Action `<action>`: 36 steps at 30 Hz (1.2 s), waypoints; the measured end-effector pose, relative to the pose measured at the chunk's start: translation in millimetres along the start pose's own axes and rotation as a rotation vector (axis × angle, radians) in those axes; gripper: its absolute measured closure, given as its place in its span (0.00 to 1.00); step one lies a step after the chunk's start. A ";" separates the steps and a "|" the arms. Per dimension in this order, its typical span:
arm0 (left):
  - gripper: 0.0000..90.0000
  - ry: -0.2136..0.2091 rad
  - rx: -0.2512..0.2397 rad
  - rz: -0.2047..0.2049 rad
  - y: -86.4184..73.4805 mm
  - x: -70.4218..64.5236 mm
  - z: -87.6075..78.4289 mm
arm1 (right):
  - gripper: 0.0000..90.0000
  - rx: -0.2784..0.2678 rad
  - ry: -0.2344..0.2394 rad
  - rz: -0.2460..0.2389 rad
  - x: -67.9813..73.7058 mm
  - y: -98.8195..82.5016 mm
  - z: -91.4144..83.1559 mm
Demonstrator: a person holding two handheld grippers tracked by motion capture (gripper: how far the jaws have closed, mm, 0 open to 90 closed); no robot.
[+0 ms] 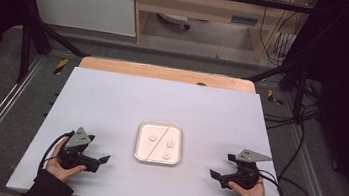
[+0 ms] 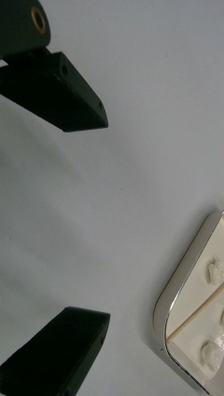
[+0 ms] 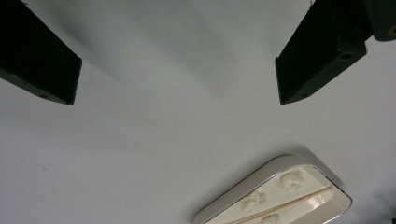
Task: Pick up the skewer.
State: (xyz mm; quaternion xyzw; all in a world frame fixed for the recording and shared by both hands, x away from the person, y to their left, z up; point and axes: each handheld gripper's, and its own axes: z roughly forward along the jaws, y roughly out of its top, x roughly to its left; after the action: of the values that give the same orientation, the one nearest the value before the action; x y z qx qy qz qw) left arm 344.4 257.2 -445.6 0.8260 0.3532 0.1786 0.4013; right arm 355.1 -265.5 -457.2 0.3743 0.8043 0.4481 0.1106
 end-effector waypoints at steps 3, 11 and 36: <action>0.07 -0.003 0.003 0.001 0.4 -0.8 0.3 | 0.01 0.002 -0.002 0.000 0.3 0.0 -0.4; 0.07 0.001 0.005 -0.006 2.1 -1.4 1.1 | 0.01 0.015 -0.003 0.000 0.1 -0.1 0.9; 0.07 0.009 0.023 -0.009 18.9 -13.8 10.8 | 0.01 0.019 -0.008 -0.004 0.2 0.0 1.2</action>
State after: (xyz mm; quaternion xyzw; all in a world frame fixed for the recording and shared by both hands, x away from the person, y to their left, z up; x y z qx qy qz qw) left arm 349.6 233.3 -437.5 0.8283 0.3607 0.1761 0.3909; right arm 355.6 -264.5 -457.8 0.3753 0.8089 0.4387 0.1113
